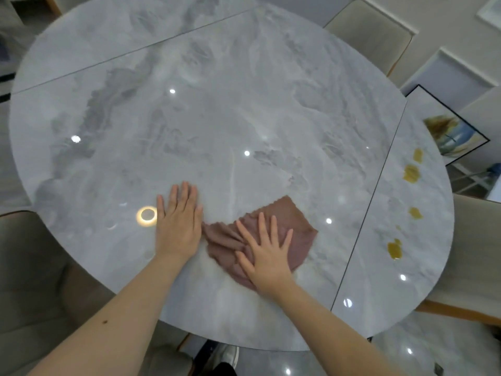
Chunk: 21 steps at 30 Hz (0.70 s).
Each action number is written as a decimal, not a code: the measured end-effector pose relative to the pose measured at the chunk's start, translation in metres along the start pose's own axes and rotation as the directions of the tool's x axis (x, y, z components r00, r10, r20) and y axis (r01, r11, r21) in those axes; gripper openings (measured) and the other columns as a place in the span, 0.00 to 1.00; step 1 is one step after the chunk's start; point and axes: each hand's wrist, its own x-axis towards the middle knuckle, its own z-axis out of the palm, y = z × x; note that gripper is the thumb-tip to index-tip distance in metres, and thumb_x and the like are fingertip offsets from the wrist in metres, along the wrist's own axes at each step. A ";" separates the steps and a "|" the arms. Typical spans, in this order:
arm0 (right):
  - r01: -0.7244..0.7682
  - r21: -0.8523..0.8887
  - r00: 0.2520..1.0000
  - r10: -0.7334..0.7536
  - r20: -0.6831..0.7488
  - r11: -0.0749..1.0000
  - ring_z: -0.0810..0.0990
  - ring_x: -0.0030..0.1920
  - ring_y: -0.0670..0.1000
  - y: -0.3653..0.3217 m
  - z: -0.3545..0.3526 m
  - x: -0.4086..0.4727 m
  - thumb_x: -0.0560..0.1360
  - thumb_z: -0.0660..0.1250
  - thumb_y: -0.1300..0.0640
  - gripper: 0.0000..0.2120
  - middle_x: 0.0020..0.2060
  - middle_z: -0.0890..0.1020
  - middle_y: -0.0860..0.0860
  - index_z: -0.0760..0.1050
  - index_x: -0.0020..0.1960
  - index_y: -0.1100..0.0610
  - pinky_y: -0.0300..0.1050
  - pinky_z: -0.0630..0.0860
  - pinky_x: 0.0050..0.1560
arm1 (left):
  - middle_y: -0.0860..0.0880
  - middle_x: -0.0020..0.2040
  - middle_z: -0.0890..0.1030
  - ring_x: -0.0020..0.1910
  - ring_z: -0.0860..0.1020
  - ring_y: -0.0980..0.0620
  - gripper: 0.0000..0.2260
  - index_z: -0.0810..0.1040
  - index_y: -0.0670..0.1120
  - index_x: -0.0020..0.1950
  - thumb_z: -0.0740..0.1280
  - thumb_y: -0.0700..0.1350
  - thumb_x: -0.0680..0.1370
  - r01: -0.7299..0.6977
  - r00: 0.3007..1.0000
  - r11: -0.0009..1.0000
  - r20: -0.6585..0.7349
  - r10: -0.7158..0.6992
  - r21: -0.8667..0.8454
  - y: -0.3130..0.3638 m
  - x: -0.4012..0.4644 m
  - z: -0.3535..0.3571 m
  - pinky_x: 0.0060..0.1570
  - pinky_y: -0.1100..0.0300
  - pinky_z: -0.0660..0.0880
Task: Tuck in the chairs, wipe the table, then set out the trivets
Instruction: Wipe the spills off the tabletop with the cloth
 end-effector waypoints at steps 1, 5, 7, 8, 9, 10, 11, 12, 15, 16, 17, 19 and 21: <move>-0.040 -0.011 0.999 0.041 0.032 0.999 0.40 0.76 0.62 0.014 -0.004 0.002 0.74 0.43 0.34 0.30 0.78 0.43 0.53 0.41 0.74 0.35 0.73 0.39 0.68 | 0.43 0.74 0.64 0.74 0.61 0.42 0.27 0.63 0.41 0.74 0.43 0.52 0.79 -0.004 1.000 1.000 0.005 0.004 0.008 0.000 0.000 0.000 0.71 0.44 0.47; -0.265 0.026 0.963 0.263 0.051 0.964 0.36 0.76 0.60 0.014 -0.013 0.050 0.69 0.34 0.30 0.34 0.77 0.40 0.53 0.39 0.75 0.36 0.73 0.35 0.67 | 0.44 0.75 0.63 0.74 0.59 0.43 0.28 0.62 0.42 0.75 0.41 0.52 0.79 0.009 1.000 0.999 0.002 -0.009 0.033 0.001 0.000 0.002 0.71 0.45 0.45; -0.307 0.073 0.951 0.305 0.041 0.949 0.37 0.76 0.62 -0.010 -0.011 0.073 0.70 0.36 0.30 0.35 0.77 0.41 0.54 0.40 0.75 0.37 0.74 0.34 0.66 | 0.45 0.76 0.61 0.75 0.57 0.44 0.29 0.60 0.43 0.75 0.39 0.53 0.79 0.008 1.000 1.000 -0.002 -0.007 0.024 0.000 0.000 0.003 0.72 0.46 0.44; -0.299 0.082 0.954 0.297 0.037 0.951 0.37 0.76 0.62 -0.022 -0.010 0.079 0.70 0.38 0.30 0.35 0.77 0.41 0.55 0.40 0.76 0.37 0.74 0.34 0.66 | 0.45 0.76 0.61 0.75 0.57 0.45 0.29 0.60 0.43 0.76 0.39 0.53 0.79 0.007 1.000 1.000 -0.007 -0.007 0.009 0.000 0.000 0.004 0.73 0.46 0.44; -0.268 0.083 0.963 0.267 0.025 0.960 0.37 0.76 0.62 -0.034 -0.009 0.079 0.70 0.38 0.30 0.35 0.77 0.42 0.55 0.41 0.76 0.37 0.74 0.34 0.65 | 0.45 0.75 0.61 0.75 0.57 0.44 0.29 0.60 0.43 0.75 0.38 0.53 0.79 0.007 1.000 1.000 -0.016 -0.007 -0.005 -0.001 0.001 0.004 0.73 0.45 0.45; -0.215 0.076 0.977 0.215 0.012 0.974 0.38 0.76 0.62 -0.044 -0.009 0.073 0.71 0.39 0.31 0.35 0.77 0.43 0.56 0.42 0.76 0.38 0.74 0.33 0.65 | 0.45 0.75 0.61 0.75 0.57 0.44 0.30 0.60 0.42 0.75 0.38 0.53 0.79 0.004 1.000 1.000 -0.021 -0.004 -0.014 -0.001 0.001 0.003 0.73 0.45 0.46; -0.141 0.064 0.990 0.141 -0.003 0.988 0.37 0.76 0.62 -0.050 -0.008 0.061 0.71 0.41 0.31 0.34 0.78 0.43 0.55 0.44 0.76 0.37 0.73 0.32 0.65 | 0.45 0.75 0.61 0.75 0.57 0.44 0.30 0.60 0.42 0.75 0.38 0.53 0.78 -0.001 1.000 1.000 -0.019 0.000 -0.020 -0.001 0.000 0.002 0.73 0.45 0.46; -0.049 0.054 0.999 0.049 -0.010 0.997 0.37 0.76 0.61 -0.052 -0.005 0.044 0.73 0.44 0.32 0.33 0.78 0.43 0.54 0.45 0.76 0.37 0.73 0.32 0.66 | 0.45 0.76 0.60 0.76 0.56 0.44 0.30 0.59 0.42 0.76 0.37 0.53 0.78 -0.004 1.000 1.000 -0.014 0.004 -0.025 -0.002 -0.001 0.001 0.73 0.45 0.45; 0.091 0.034 0.995 -0.092 0.026 0.995 0.33 0.75 0.59 -0.025 0.000 -0.013 0.74 0.48 0.31 0.31 0.77 0.40 0.51 0.43 0.75 0.34 0.72 0.31 0.66 | 0.45 0.76 0.58 0.76 0.54 0.45 0.31 0.58 0.43 0.76 0.36 0.54 0.78 -0.012 1.000 0.999 0.002 0.012 -0.044 -0.003 -0.001 0.001 0.73 0.46 0.43; 0.077 0.021 0.996 -0.078 0.036 0.997 0.33 0.75 0.59 -0.008 -0.002 -0.023 0.74 0.47 0.30 0.32 0.77 0.39 0.50 0.41 0.74 0.33 0.72 0.31 0.66 | 0.45 0.76 0.58 0.76 0.54 0.44 0.31 0.59 0.43 0.76 0.36 0.54 0.77 -0.013 1.000 0.999 0.000 0.013 -0.047 -0.002 -0.001 0.000 0.73 0.45 0.43; 0.039 0.005 0.998 -0.040 0.049 0.999 0.32 0.75 0.58 0.011 -0.005 -0.026 0.72 0.45 0.28 0.32 0.77 0.37 0.49 0.40 0.73 0.32 0.73 0.32 0.67 | 0.45 0.76 0.59 0.76 0.55 0.44 0.31 0.60 0.42 0.75 0.37 0.54 0.77 -0.012 1.000 0.999 -0.001 0.012 -0.049 -0.002 -0.001 0.001 0.73 0.45 0.44; -0.072 -0.019 0.994 0.074 0.079 0.997 0.31 0.75 0.58 0.041 -0.012 -0.014 0.70 0.43 0.27 0.33 0.76 0.35 0.48 0.38 0.72 0.31 0.73 0.34 0.67 | 0.44 0.75 0.61 0.75 0.57 0.43 0.31 0.62 0.42 0.75 0.38 0.54 0.78 -0.010 1.000 0.999 -0.007 0.010 -0.037 -0.001 0.000 0.002 0.73 0.44 0.46; -0.183 -0.003 0.980 0.183 0.075 0.983 0.32 0.75 0.58 0.052 -0.017 0.016 0.71 0.43 0.27 0.33 0.77 0.36 0.49 0.39 0.73 0.32 0.73 0.34 0.67 | 0.45 0.76 0.61 0.76 0.56 0.44 0.31 0.62 0.43 0.75 0.38 0.54 0.77 -0.001 1.000 0.999 -0.022 0.001 -0.033 -0.001 0.001 0.003 0.73 0.45 0.45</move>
